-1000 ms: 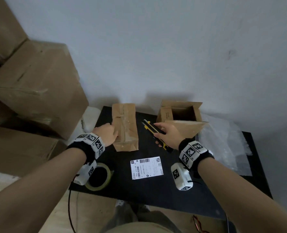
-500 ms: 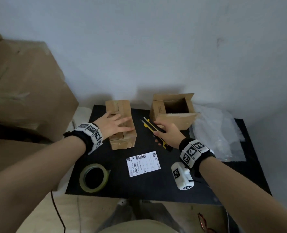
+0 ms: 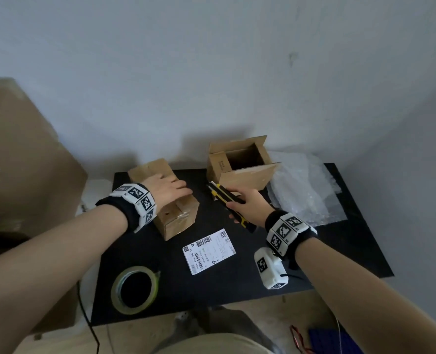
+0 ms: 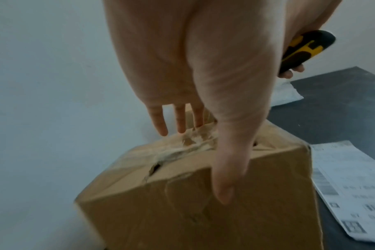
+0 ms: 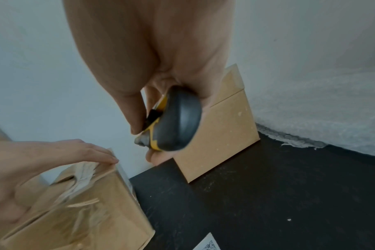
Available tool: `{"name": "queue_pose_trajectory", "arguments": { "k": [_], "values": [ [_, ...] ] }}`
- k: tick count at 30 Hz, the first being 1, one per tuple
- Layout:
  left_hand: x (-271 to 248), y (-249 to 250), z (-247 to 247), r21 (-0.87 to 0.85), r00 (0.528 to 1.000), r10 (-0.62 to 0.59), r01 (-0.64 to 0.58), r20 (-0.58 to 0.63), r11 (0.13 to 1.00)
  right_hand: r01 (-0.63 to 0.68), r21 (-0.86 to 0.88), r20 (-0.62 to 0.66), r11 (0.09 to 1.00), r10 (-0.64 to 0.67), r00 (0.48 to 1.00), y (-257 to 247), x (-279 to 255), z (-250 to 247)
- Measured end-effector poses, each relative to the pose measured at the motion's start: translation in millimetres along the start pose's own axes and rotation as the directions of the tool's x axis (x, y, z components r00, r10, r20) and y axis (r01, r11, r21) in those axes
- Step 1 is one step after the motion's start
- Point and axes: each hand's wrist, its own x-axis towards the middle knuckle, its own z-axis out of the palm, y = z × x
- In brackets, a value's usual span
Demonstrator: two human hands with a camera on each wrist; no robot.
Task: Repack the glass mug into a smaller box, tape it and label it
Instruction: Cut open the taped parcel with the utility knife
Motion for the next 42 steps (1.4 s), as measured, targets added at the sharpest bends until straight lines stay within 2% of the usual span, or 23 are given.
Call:
{"name": "queue_pose_trajectory", "arguments": {
  "k": [4, 9, 16, 22, 31, 42],
  "values": [
    [-0.7, -7.6, 7.2, -0.119, 0.990, -0.139, 0.138, -0.006, 0.983, 0.003, 0.009, -0.005, 1.000, -0.003, 1.000, -3.7, -2.0, 1.2],
    [-1.2, -4.6, 21.7, -0.320, 0.942, -0.333, 0.306, -0.034, 0.897, 0.012, 0.046, -0.008, 0.999, -0.012, 1.000, -6.6, -2.1, 4.1],
    [-20.1, -20.8, 36.0, -0.477, 0.913, -0.405, 0.379, 0.052, 0.793, -0.004, 0.134, 0.056, 0.991, -0.003, 0.998, -9.7, 7.9, 13.7],
    [-27.2, -21.2, 49.0, -0.543, 0.916, -0.402, 0.342, 0.009, 0.767, -0.033, 0.177, 0.127, 0.984, 0.010, 0.992, -13.4, 15.7, 22.0],
    [-31.2, -22.0, 50.1, -0.638, 0.900, -0.435, 0.336, 0.001, 0.693, -0.057, 0.221, 0.137, 0.974, 0.027, 0.990, -11.5, 14.7, 22.7],
    [-31.0, -22.9, 49.2, -0.610, 0.910, -0.414, 0.326, -0.004, 0.722, -0.097, 0.246, 0.162, 0.964, 0.058, 0.985, -7.8, 13.1, 22.8]
  ]
}}
